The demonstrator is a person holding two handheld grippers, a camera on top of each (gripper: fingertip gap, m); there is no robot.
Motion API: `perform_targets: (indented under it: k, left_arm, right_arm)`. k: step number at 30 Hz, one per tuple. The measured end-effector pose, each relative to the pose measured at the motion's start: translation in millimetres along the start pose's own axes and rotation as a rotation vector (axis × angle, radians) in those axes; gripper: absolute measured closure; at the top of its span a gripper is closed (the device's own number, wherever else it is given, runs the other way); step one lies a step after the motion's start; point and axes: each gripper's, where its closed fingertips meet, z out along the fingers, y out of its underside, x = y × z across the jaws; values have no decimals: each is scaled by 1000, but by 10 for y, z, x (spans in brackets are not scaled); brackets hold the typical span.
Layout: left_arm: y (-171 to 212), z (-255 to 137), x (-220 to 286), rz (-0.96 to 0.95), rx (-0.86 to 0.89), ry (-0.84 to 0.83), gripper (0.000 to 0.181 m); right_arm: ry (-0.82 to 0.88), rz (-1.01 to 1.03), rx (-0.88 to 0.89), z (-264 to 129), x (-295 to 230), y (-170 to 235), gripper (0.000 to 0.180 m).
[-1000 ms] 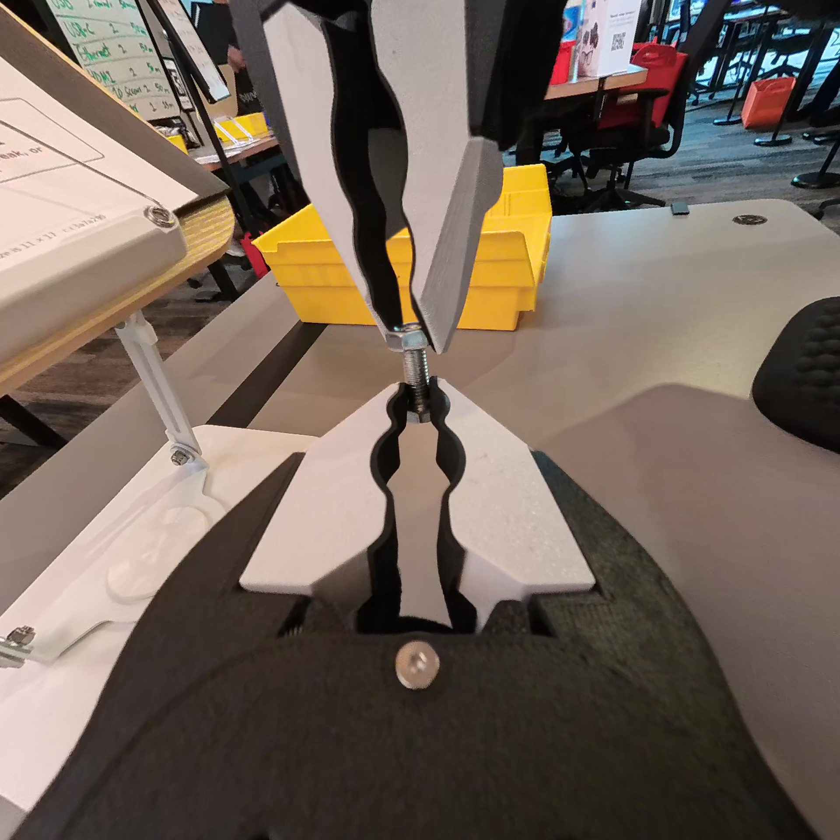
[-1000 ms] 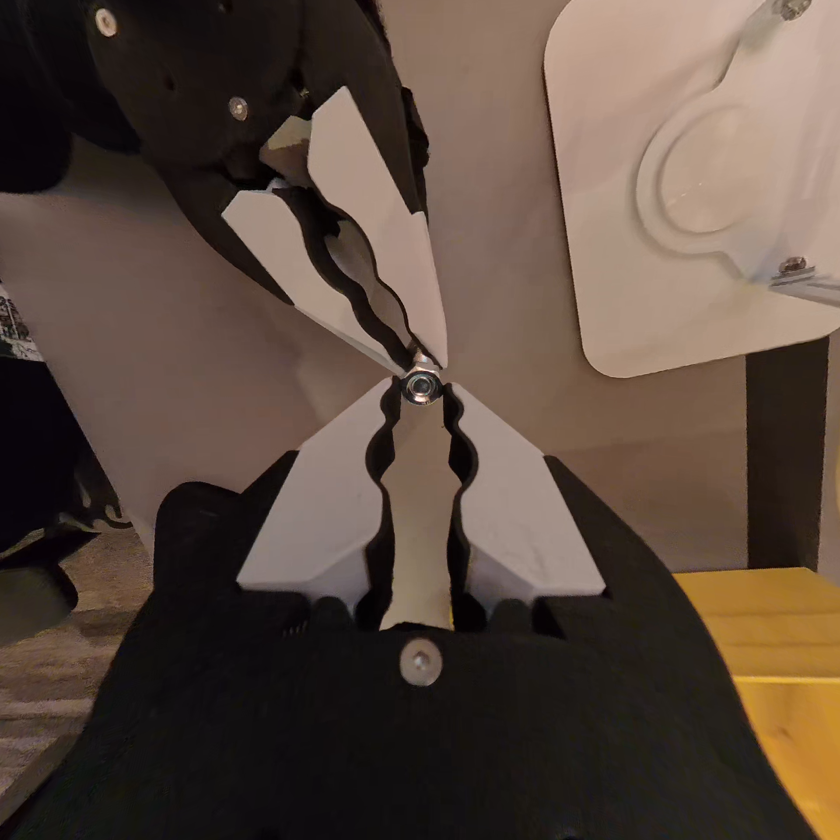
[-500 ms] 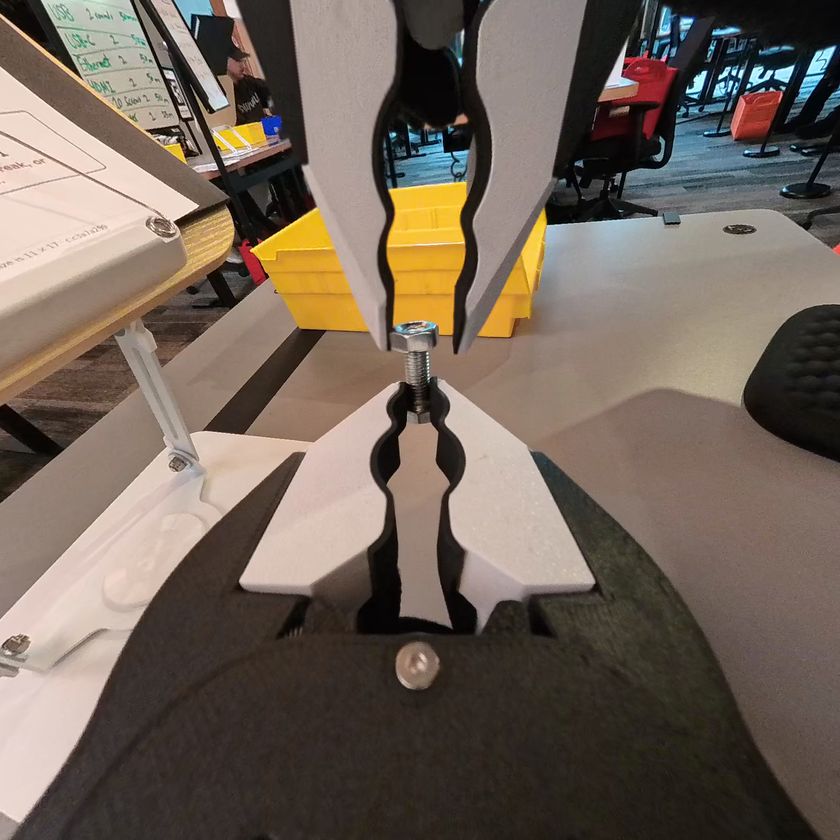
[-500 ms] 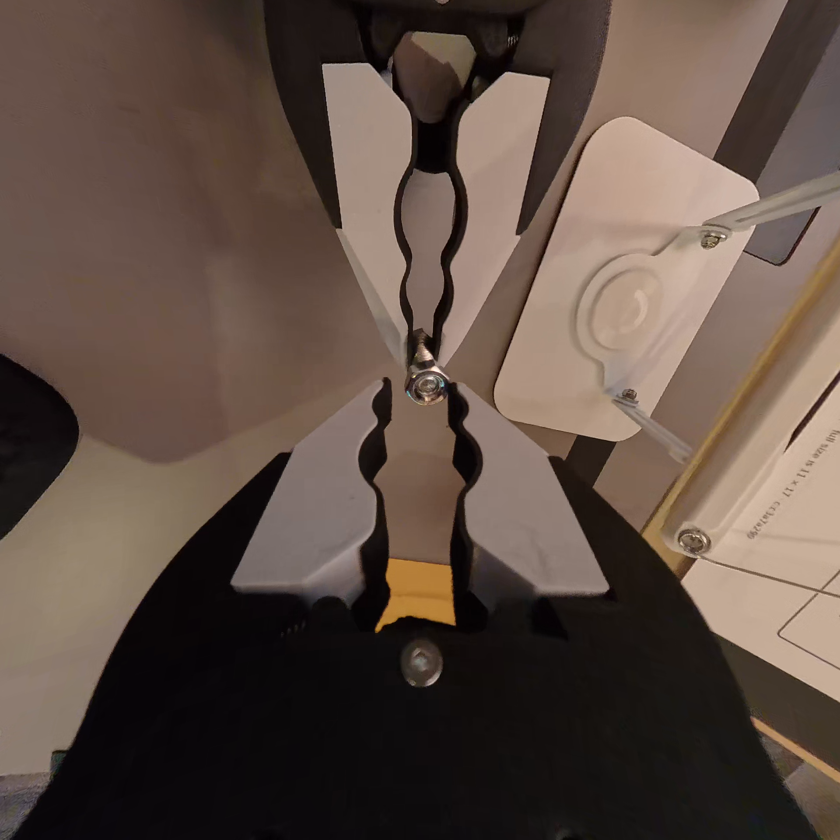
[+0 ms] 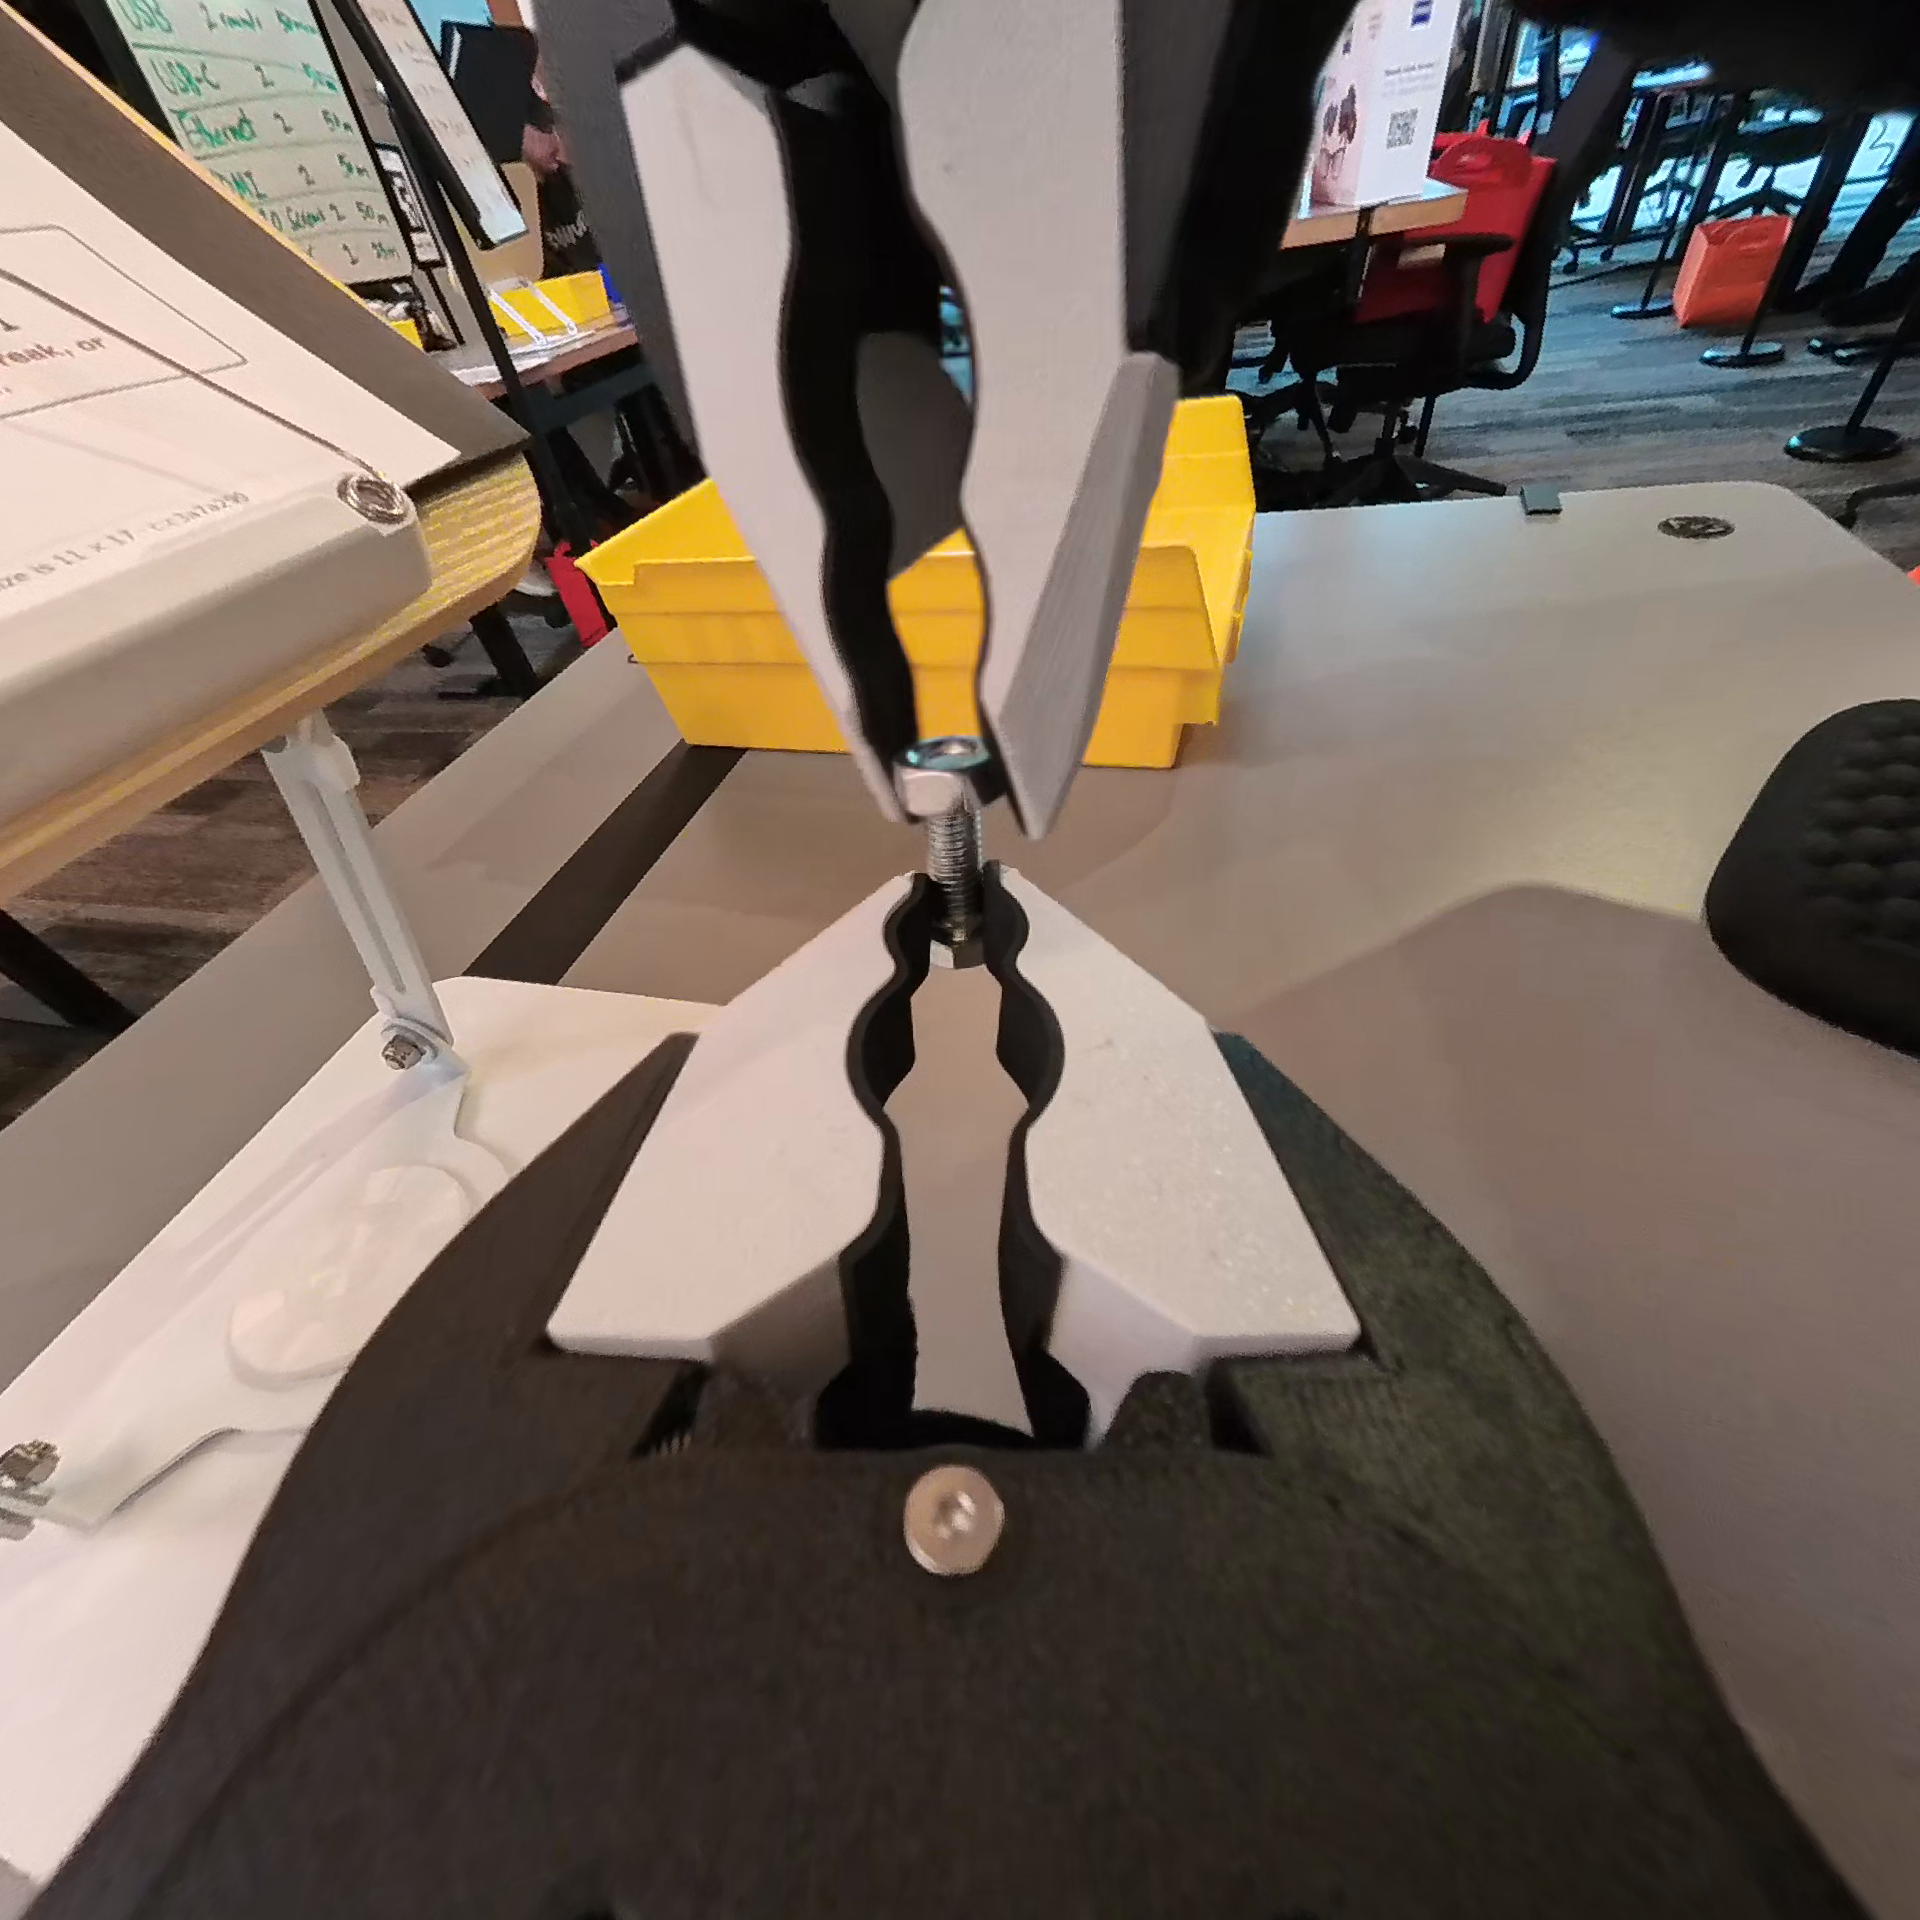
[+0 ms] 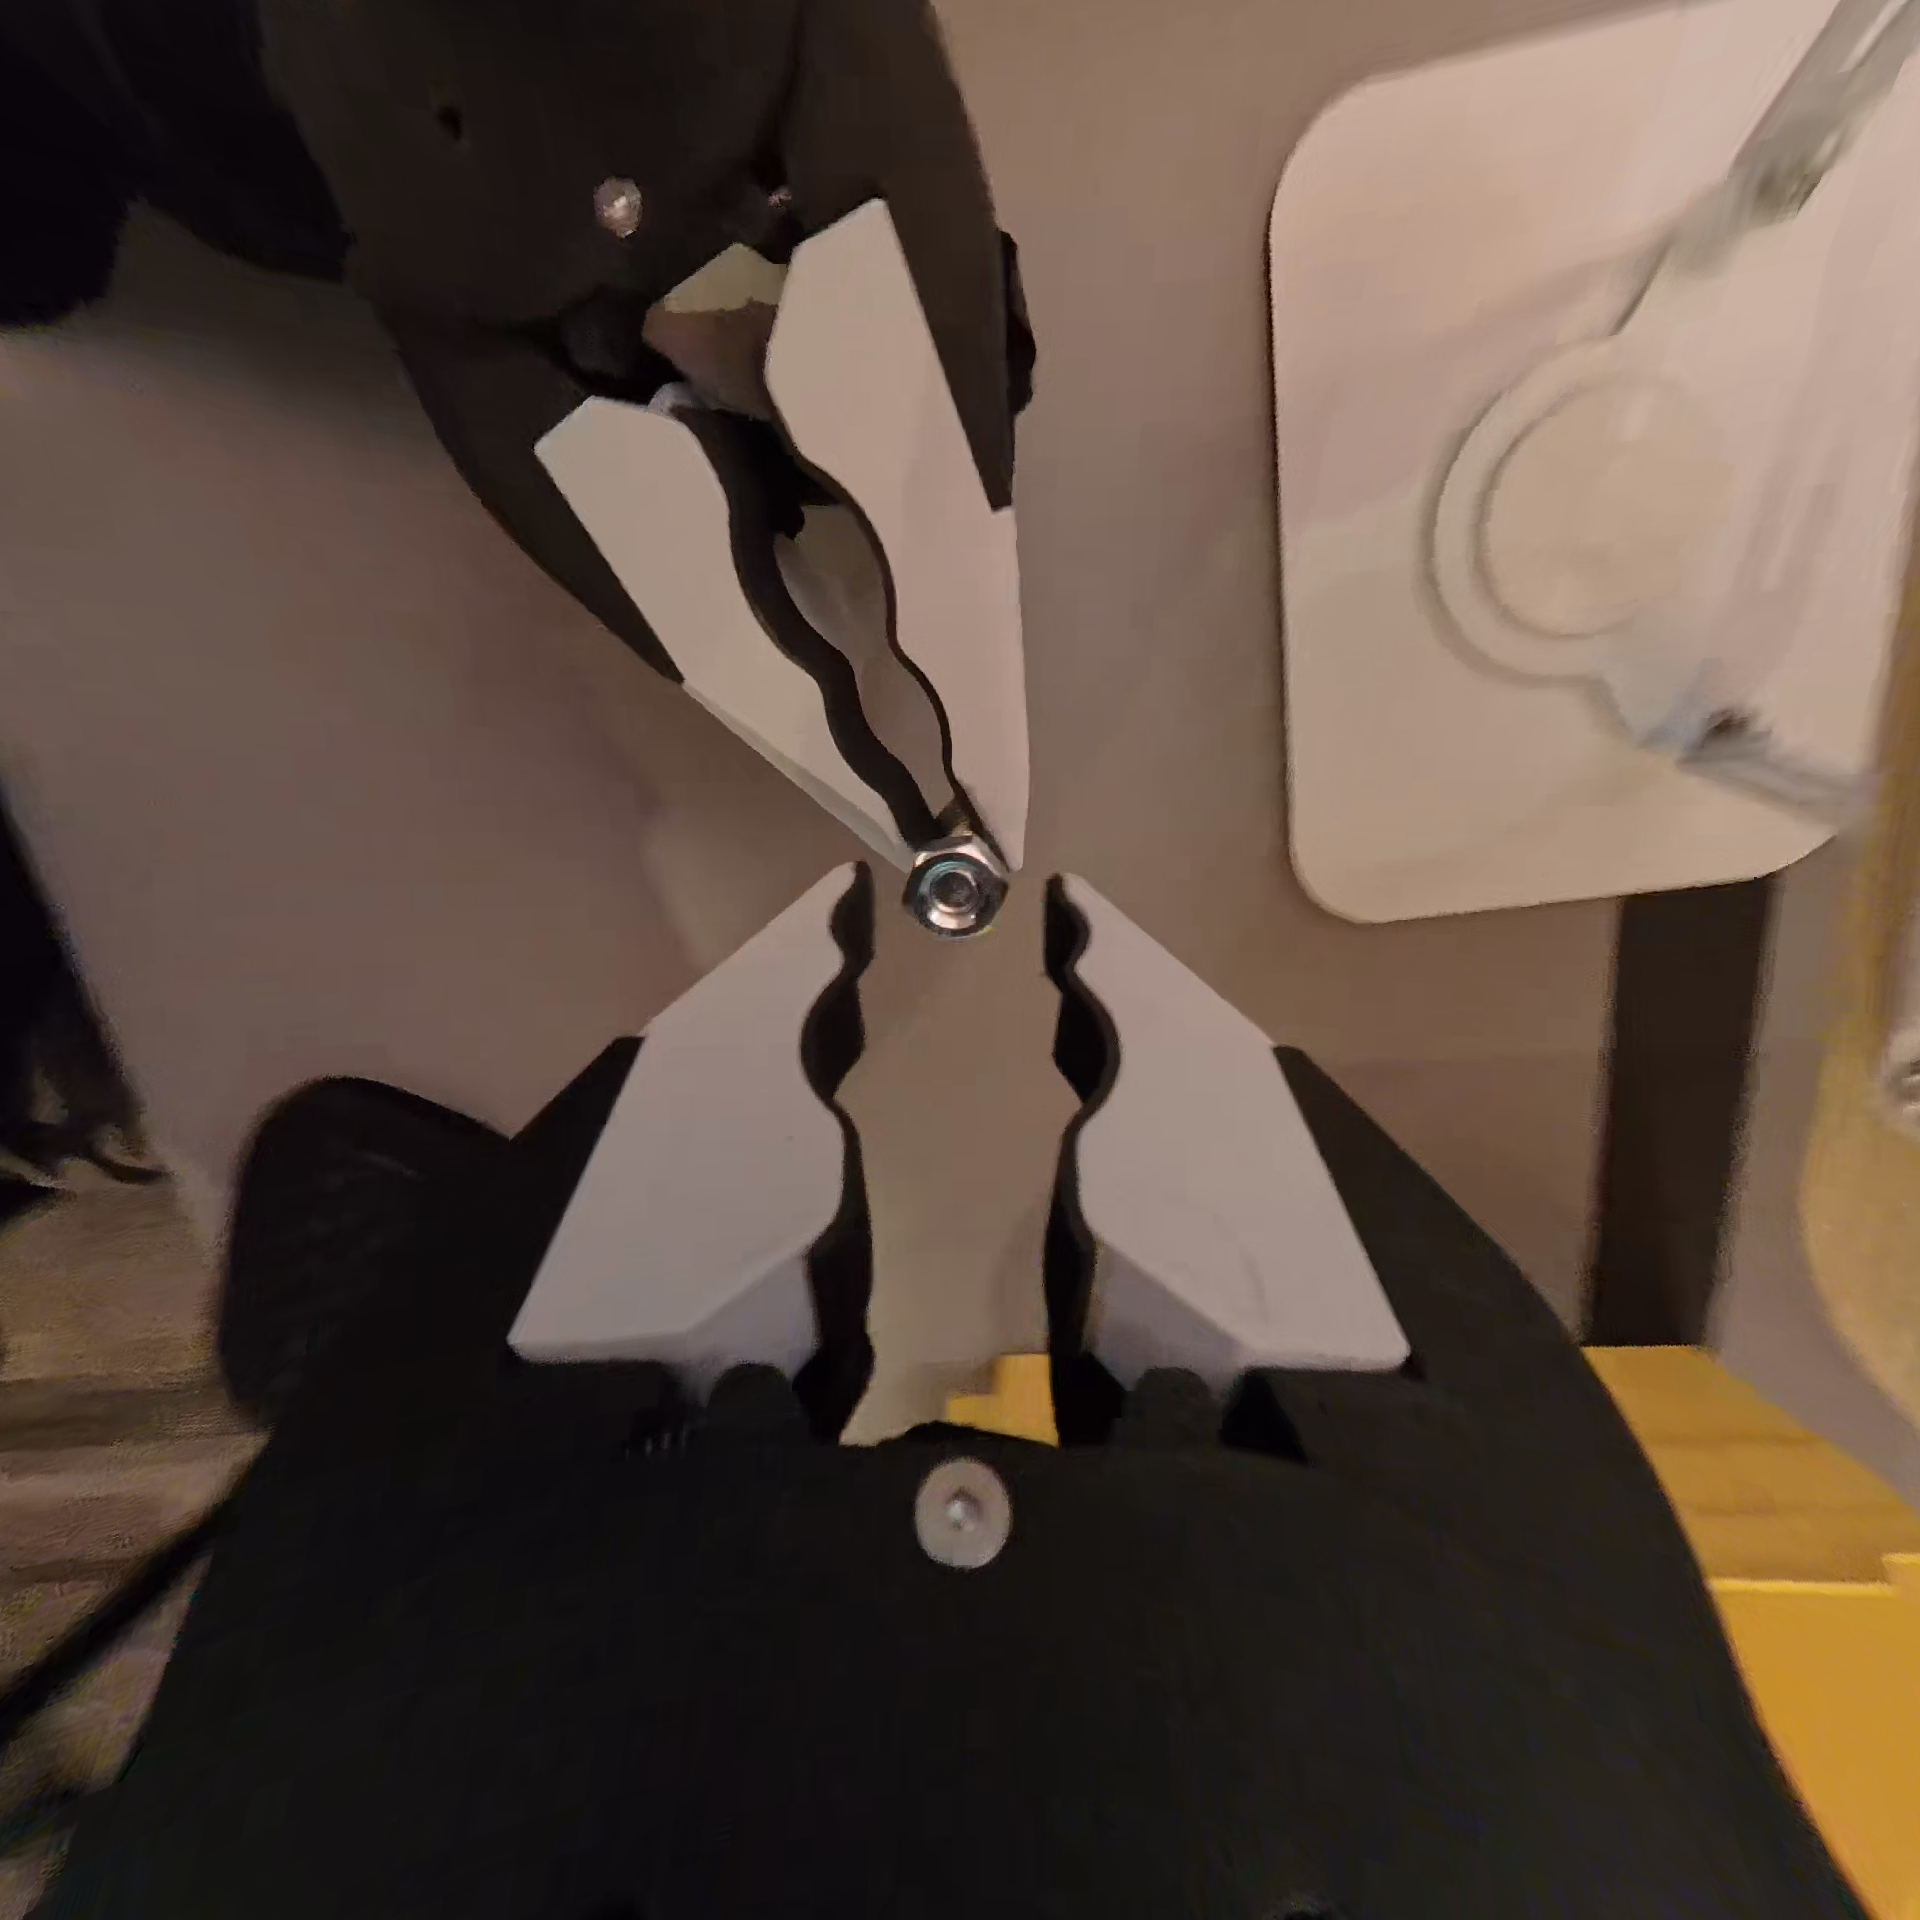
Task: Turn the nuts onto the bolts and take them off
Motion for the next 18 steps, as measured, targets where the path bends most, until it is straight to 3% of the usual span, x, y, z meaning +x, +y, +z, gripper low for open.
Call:
perform_targets:
  k: [6, 10, 15, 18]
  left_arm:
    - [-32, -30, -27, -10, 15, -4, 173]
    - [-44, -30, -16, -8, 18, 0, 173]
    - [-40, -21, 4, 0, 13, 4, 173]
    - [-36, -18, 1, -1, 12, 1, 173]
  right_arm:
    - [117, -322, -32, -85, 20, -41, 139]
    - [128, -469, -69, -50, -16, -44, 152]
    - [125, -474, -91, -21, 10, -31, 163]
    - [77, -278, -78, -15, 12, -24, 164]
